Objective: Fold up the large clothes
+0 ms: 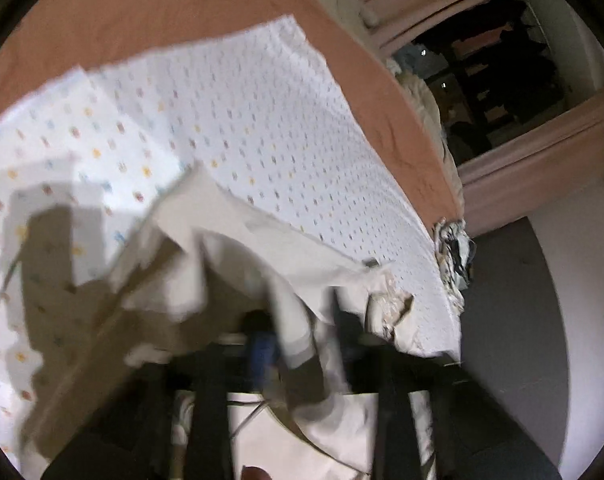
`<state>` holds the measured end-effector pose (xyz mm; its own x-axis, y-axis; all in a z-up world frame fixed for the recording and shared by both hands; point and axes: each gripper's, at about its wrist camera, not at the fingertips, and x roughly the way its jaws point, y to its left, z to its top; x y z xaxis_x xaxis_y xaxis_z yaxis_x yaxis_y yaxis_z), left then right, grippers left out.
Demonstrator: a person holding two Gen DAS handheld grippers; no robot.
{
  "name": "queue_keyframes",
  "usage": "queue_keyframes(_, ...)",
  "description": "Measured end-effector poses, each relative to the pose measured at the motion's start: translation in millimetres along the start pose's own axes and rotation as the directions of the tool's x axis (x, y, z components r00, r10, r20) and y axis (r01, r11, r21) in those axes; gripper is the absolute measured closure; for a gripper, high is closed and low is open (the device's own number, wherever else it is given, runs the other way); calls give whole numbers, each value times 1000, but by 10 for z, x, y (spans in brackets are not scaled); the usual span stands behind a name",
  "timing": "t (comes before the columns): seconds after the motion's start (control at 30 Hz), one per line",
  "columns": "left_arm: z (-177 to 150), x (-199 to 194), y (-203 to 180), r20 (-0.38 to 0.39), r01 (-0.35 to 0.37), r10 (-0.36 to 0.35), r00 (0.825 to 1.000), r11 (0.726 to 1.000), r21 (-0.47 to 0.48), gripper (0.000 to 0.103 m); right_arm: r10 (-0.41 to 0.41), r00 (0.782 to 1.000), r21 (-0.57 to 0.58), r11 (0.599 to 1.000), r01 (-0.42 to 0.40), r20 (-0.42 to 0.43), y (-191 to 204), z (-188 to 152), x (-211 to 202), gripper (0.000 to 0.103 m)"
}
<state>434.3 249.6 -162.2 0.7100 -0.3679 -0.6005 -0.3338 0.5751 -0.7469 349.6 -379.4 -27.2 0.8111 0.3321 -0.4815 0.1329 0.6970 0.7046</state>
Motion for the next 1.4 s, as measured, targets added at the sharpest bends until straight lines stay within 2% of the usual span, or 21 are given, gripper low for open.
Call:
queue_keyframes(0.03, -7, 32, 9, -13, 21, -22, 1000, 1000, -6, 0, 3, 1000, -11, 1000, -3, 3, 41, -29, -6, 10)
queue_keyframes(0.1, -39, 33, 0, 2, 48, -48, 999, 999, -1, 0, -2, 1000, -39, 999, 2, 0, 132, -74, -19, 10)
queue_keyframes(0.23, -78, -52, -39, 7, 35, -36, 999, 999, 33, 0, -6, 999, -108, 994, 3, -36, 344, -221, -47, 10)
queue_keyframes(0.4, -179, -388, 2, 55, -31, 27, 998, 996, 80, 0, -31, 996, -229, 973, 12, -80, 709, -363, -44, 10)
queue_keyframes(0.6, -314, -864, 193, 117, -68, 56, 992, 993, 95, 0, -52, 990, -379, 925, -3, -134, 1223, -431, 65, 10)
queue_keyframes(0.7, -387, -1088, 329, 155, -82, 68, 986, 993, 82, 0, -70, 987, -460, 888, -4, -145, 1473, -455, 189, 13)
queue_keyframes(0.8, -497, -1324, 504, 191, -95, 80, 978, 993, 67, 1, -98, 980, -530, 848, -10, -174, 1718, -563, 297, 27)
queue_keyframes(0.83, -524, -1373, 554, 194, -91, 78, 978, 994, 59, 5, -108, 976, -550, 835, -14, -190, 1794, -609, 357, 33)
queue_keyframes(0.97, -671, -1544, 816, 197, -103, 100, 975, 995, 8, 20, -158, 954, -614, 789, -33, -255, 2002, -715, 760, 41)
queue_keyframes(1.03, -729, -1594, 918, 191, -118, 118, 975, 993, -12, 29, -190, 940, -643, 765, -38, -282, 2077, -763, 971, 48)
queue_keyframes(1.17, -839, -1663, 1068, 192, -132, 136, 972, 991, -36, 30, -269, 916, -714, 699, -27, -299, 2232, -904, 1306, 51)
queue_keyframes(1.4, -1016, -1770, 1281, 197, -135, 148, 969, 988, -81, 31, -408, 867, -838, 545, -21, -286, 2430, -1240, 1852, 51)
